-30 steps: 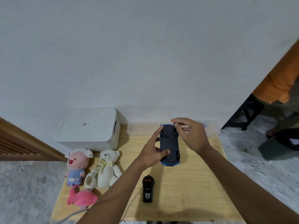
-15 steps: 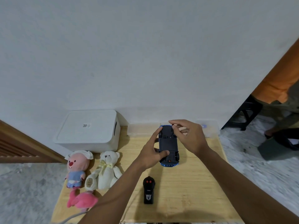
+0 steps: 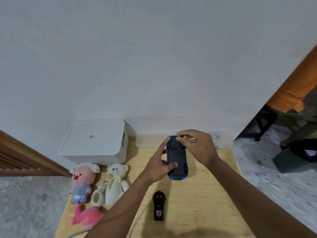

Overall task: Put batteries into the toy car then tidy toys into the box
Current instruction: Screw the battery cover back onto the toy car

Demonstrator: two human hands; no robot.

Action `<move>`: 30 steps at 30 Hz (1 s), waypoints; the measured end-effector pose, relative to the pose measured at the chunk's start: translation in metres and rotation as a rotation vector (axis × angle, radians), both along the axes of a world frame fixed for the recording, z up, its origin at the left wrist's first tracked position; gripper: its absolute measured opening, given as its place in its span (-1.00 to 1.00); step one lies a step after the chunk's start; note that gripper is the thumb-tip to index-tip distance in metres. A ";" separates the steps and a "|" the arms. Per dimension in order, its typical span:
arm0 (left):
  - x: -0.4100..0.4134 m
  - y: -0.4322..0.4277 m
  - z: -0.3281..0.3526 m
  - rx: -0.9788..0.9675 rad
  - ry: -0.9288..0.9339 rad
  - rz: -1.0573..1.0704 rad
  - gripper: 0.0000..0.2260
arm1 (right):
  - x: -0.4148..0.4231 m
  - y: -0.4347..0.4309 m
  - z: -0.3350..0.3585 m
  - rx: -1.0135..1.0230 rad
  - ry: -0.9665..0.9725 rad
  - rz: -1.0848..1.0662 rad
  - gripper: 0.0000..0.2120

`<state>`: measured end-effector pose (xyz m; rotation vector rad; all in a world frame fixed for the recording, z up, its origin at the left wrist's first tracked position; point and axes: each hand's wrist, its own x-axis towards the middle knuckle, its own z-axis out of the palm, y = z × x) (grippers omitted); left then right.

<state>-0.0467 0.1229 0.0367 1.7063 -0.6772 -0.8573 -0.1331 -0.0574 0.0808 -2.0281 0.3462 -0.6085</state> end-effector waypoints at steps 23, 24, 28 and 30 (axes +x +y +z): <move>-0.004 0.001 0.004 -0.015 -0.002 0.022 -0.18 | 0.001 0.000 0.006 0.094 0.003 -0.090 -0.84; -0.004 0.001 0.004 -0.016 -0.004 0.022 -0.18 | 0.001 -0.001 0.006 0.075 0.004 -0.093 -0.83; -0.006 -0.002 0.005 -0.014 0.006 0.030 -0.18 | -0.002 -0.002 0.007 -0.009 0.008 -0.018 -0.86; -0.007 -0.004 0.006 -0.010 0.007 0.035 -0.18 | -0.006 -0.002 0.008 -0.047 -0.002 0.021 -0.80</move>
